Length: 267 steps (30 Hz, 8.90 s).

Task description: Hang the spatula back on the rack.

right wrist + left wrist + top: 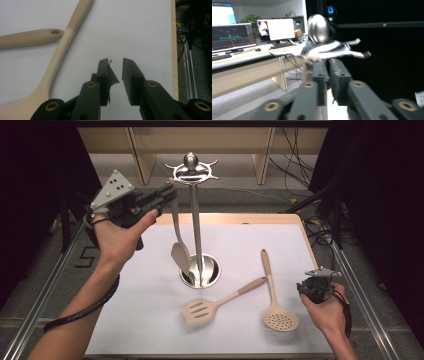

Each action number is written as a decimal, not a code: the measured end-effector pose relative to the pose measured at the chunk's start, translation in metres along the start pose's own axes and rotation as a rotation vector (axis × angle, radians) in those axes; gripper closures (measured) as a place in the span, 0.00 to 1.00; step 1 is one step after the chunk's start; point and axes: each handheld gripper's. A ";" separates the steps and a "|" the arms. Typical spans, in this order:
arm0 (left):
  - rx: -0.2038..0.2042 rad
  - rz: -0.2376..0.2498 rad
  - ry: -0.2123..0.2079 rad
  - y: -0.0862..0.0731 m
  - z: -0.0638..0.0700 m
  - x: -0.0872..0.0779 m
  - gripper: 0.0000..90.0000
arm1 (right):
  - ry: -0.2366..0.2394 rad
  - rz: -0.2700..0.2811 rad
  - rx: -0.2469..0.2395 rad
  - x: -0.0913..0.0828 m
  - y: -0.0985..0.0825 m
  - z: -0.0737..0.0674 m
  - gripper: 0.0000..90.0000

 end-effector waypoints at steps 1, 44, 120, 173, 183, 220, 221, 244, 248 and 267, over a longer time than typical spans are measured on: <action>0.010 -0.016 -0.013 -0.003 0.005 0.000 0.81 | 0.001 -0.001 0.002 0.000 0.000 0.000 0.85; 0.157 -0.967 -0.652 -0.164 0.153 0.118 0.65 | 0.018 -0.032 -0.026 0.003 -0.002 -0.004 0.83; 0.147 -1.143 -0.641 -0.195 0.155 0.099 0.75 | 0.007 -0.035 -0.023 0.001 -0.003 -0.007 0.83; 0.079 -0.702 -0.482 -0.162 0.156 0.087 0.87 | 0.455 0.151 0.087 -0.024 0.012 -0.074 0.68; 0.072 -0.679 -0.475 -0.157 0.157 0.086 0.87 | 0.518 0.187 0.137 -0.025 0.023 -0.087 0.67; 0.016 -0.574 -0.378 -0.139 0.154 0.081 0.85 | 0.648 0.223 0.216 -0.041 0.050 -0.118 0.83; 0.016 -0.565 -0.390 -0.138 0.150 0.080 0.84 | 0.670 0.219 0.217 -0.044 0.050 -0.119 0.83; -0.091 -0.330 -0.708 -0.109 0.102 0.059 0.70 | 0.950 0.207 -0.187 -0.061 0.071 -0.116 0.83; -0.076 -0.328 -0.707 -0.109 0.099 0.061 0.69 | 0.984 0.162 -0.198 -0.063 0.071 -0.120 0.83; -0.110 -0.324 -0.724 -0.108 0.105 0.060 0.84 | 1.020 0.192 -0.232 -0.065 0.070 -0.130 0.83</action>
Point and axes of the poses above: each handheld gripper's, and its own axes: x roughly forward along the jaws, y roughly out of its top, z roughly to its right, and after that the axes turned 13 degrees about x, right-handed
